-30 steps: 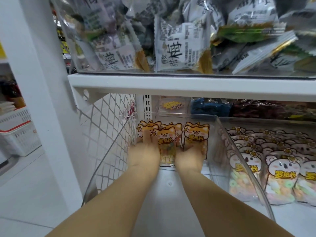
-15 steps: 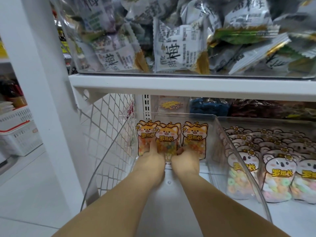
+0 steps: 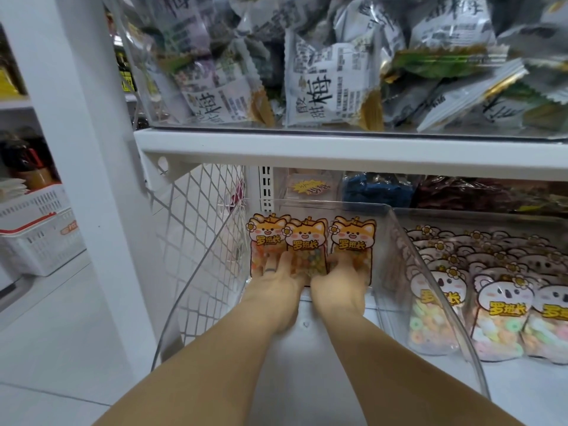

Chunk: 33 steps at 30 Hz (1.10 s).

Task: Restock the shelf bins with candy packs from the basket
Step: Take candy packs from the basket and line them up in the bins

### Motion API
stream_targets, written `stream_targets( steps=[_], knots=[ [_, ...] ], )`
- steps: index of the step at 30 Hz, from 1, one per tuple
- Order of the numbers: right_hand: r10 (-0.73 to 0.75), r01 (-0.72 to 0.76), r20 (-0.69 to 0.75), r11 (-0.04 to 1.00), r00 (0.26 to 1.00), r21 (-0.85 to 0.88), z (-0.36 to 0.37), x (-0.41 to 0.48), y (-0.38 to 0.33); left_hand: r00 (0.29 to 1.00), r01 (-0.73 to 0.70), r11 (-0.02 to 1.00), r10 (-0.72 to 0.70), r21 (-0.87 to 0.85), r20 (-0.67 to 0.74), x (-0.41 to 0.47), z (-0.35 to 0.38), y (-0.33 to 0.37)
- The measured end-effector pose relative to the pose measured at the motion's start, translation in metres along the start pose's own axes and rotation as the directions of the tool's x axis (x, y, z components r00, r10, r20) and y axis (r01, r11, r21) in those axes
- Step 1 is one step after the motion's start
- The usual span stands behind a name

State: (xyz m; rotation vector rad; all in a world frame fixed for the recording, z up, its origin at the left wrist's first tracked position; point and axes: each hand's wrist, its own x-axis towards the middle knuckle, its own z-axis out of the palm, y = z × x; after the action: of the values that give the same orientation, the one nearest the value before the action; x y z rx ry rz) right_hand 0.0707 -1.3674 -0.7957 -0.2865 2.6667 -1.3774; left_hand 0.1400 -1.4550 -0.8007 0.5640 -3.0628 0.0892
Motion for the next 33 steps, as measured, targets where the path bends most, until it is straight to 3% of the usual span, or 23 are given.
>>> stream_targets(
  steps=[5,10,14,17,21,27,30,33],
  knots=[
    [-0.034,0.029,-0.139,0.999,0.99,-0.035,-0.009,-0.005,-0.003,0.998,-0.056,0.998,0.057,0.038,-0.026,0.002,0.0,0.001],
    [-0.03,0.026,-0.06,0.998,0.998,-0.066,-0.012,-0.01,-0.005,0.991,-0.054,0.976,0.027,0.209,0.134,0.001,0.001,0.002],
    [-0.05,0.05,0.005,0.997,0.999,-0.057,-0.025,-0.012,-0.008,0.988,-0.057,0.982,0.03,0.183,0.149,-0.007,-0.02,0.002],
    [-0.123,0.124,0.028,0.992,0.992,-0.037,-0.039,-0.02,-0.012,0.992,-0.012,0.999,0.007,0.041,0.125,-0.025,-0.045,0.008],
    [-0.228,0.206,0.121,0.964,0.966,0.168,-0.088,-0.062,-0.025,1.0,-0.004,0.964,-0.001,-0.267,-0.021,-0.069,-0.077,0.021],
    [-0.522,0.475,0.132,0.836,0.843,0.273,-0.174,-0.169,-0.003,0.953,-0.074,0.722,-0.153,-0.687,-0.263,-0.187,-0.095,0.057],
    [-0.56,0.502,0.181,0.816,0.808,0.287,-0.201,-0.227,0.056,0.942,-0.069,0.57,-0.234,-0.819,-0.243,-0.25,-0.074,0.091],
    [-0.446,0.413,0.313,0.895,0.839,0.167,-0.201,-0.263,0.141,0.959,0.022,0.573,-0.245,-0.819,-0.146,-0.293,-0.015,0.123]
  ],
)
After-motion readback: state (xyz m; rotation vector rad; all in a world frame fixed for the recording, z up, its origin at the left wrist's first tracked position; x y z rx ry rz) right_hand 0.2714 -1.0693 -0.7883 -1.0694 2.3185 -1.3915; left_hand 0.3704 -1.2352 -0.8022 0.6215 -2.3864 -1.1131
